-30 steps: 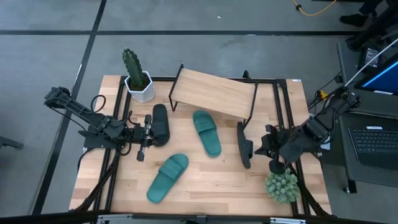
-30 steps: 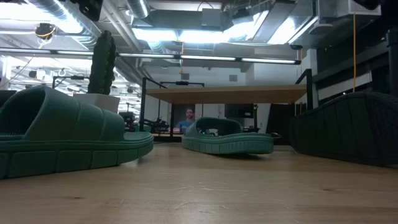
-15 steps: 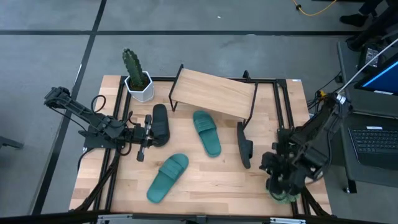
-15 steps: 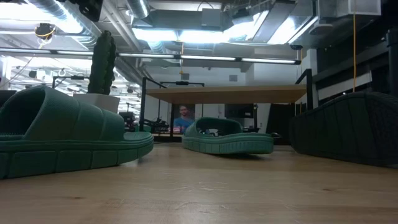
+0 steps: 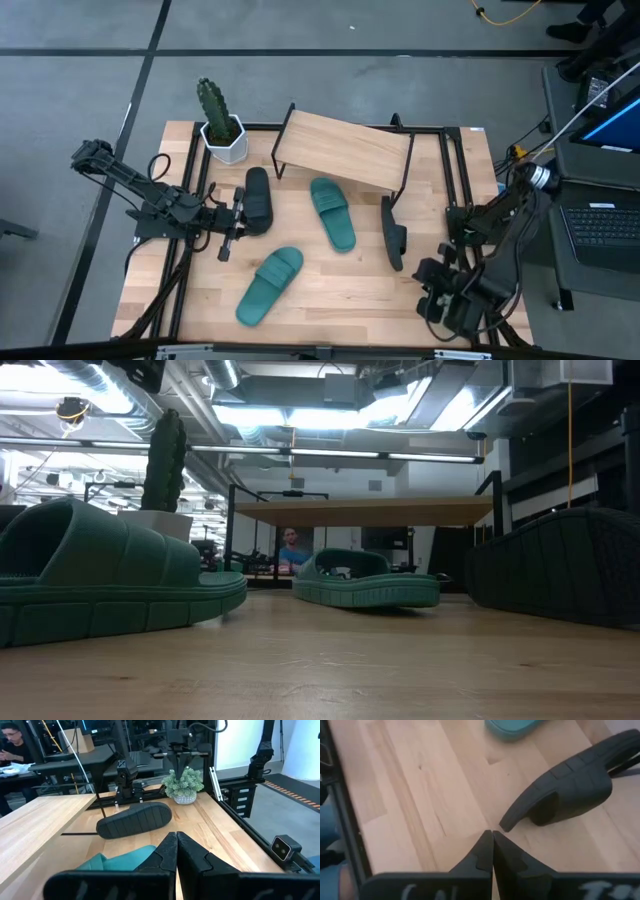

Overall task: Pick and place slides into the shelf
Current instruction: Put the bottom black slide on the shelf

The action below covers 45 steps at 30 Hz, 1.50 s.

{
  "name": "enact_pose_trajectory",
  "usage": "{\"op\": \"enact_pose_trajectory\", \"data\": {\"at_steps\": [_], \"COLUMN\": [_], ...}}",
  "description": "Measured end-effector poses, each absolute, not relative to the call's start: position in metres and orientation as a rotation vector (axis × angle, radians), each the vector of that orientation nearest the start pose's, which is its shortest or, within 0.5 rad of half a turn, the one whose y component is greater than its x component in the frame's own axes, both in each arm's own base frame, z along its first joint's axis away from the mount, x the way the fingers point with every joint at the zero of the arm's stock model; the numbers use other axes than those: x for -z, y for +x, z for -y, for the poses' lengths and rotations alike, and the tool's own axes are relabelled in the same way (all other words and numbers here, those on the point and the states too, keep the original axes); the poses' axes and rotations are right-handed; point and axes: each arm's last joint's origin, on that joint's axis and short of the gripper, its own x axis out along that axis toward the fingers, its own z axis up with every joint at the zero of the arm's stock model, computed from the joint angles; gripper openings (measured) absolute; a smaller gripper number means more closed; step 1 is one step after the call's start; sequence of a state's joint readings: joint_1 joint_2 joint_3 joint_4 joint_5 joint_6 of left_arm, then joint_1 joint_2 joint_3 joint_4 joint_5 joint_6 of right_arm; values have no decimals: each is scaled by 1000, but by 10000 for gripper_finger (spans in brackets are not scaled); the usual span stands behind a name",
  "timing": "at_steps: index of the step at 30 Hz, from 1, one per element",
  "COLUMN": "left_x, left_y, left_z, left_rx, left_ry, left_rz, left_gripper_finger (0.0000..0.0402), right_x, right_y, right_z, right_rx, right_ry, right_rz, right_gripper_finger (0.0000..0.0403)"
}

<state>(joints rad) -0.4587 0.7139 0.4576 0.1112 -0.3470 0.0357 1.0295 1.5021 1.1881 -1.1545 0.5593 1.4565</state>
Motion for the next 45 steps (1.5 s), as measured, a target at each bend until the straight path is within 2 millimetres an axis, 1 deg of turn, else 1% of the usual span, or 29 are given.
{"op": "enact_pose_trajectory", "data": {"at_steps": [6, 10, 15, 18, 22, 29, 33, 38, 45], "left_x": [-259, -259, -258, -257, -257, -256, -256, -256, -253], "left_y": [154, 154, 154, 154, 154, 153, 153, 153, 153], "left_z": [65, 65, 65, 65, 65, 65, 65, 65, 65], "left_rx": [114, 115, 115, 115, 115, 115, 115, 115, 116], "left_ry": [92, 92, 95, 98, 101, 103, 103, 105, 116], "left_rz": [-131, -131, -136, -145, -151, -155, -155, -158, -186], "left_gripper_finger": [0, 0, 0, 0, 0, 0, 0, 0, 0], "right_x": [-244, -239, -239, -239, -240, -240, -239, -236, -209], "right_y": [155, 160, 164, 165, 165, 165, 165, 166, 162], "right_z": [-221, -221, -213, -204, -195, -195, -196, -193, -180], "right_rx": [426, 449, 498, 567, 640, 639, 637, 648, 708], "right_ry": [227, 218, 198, 168, 152, 167, 174, 171, 138], "right_rz": [-994, -1000, -1012, -1028, -1048, -1081, -1095, -1098, -1115], "right_gripper_finger": [7, 8, 13, 31, 68, 137, 163, 176, 168]}}
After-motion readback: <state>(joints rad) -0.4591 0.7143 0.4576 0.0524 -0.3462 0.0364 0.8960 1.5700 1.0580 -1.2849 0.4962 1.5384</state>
